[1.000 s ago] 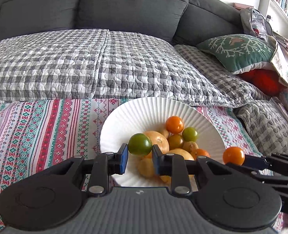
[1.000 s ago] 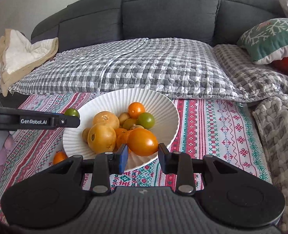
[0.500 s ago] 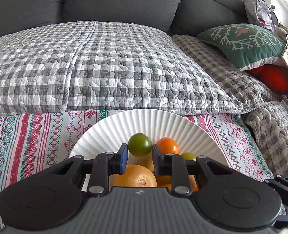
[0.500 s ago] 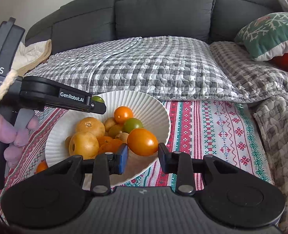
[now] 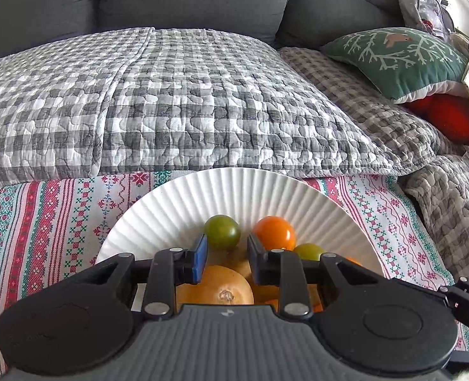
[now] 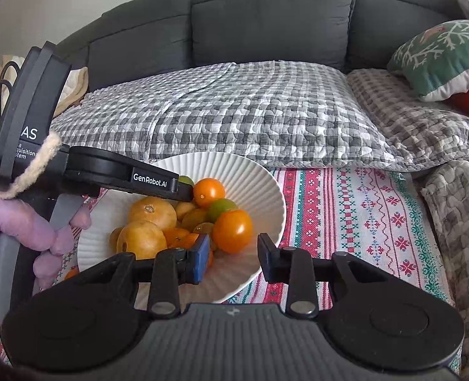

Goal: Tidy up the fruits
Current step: 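Open both tools to release the tomatoes into the plate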

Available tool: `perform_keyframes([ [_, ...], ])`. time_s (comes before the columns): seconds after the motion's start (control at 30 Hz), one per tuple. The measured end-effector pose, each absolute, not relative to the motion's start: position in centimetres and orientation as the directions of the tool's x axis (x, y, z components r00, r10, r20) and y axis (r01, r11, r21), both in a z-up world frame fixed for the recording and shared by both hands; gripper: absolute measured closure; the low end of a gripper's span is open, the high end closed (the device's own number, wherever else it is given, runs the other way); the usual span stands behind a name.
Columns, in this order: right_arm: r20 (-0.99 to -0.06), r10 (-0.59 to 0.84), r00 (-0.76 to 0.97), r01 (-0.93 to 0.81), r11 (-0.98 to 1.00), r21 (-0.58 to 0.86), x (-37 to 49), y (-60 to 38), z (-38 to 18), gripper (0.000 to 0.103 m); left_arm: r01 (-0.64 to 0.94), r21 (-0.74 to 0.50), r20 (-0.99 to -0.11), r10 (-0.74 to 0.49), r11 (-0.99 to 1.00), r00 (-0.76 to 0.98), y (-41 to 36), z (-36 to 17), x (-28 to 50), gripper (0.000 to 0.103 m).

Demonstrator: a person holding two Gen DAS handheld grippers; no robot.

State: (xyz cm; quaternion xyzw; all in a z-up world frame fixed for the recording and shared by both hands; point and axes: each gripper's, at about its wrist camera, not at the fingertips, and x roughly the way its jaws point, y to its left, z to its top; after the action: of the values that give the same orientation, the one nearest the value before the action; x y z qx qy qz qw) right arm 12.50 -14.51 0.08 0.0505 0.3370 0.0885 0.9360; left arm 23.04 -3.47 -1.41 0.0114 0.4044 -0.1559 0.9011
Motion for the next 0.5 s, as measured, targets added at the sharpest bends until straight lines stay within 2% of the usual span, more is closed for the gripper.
perform_keyframes([
  [0.17, -0.618, 0.194, 0.762, -0.122, 0.98, 0.157, 12.4, -14.6, 0.2, 0.07, 0.303, -0.078, -0.727, -0.262, 0.95, 0.635, -3.6, -1.1, 22.6, 0.069],
  [0.33, -0.61, 0.192, 0.769, -0.122, 0.98, 0.154, 12.1, -14.4, 0.7, 0.058, 0.308, -0.073, -0.707, -0.267, 0.948, 0.655, -3.2, -0.2, 22.0, 0.047],
  [0.5, -0.6, 0.187, 0.778, -0.109, 0.98, 0.164, 11.6, -14.4, 1.4, 0.041, 0.314, -0.056, -0.696, -0.262, 0.948, 0.669, -2.8, 0.8, 20.9, 0.036],
])
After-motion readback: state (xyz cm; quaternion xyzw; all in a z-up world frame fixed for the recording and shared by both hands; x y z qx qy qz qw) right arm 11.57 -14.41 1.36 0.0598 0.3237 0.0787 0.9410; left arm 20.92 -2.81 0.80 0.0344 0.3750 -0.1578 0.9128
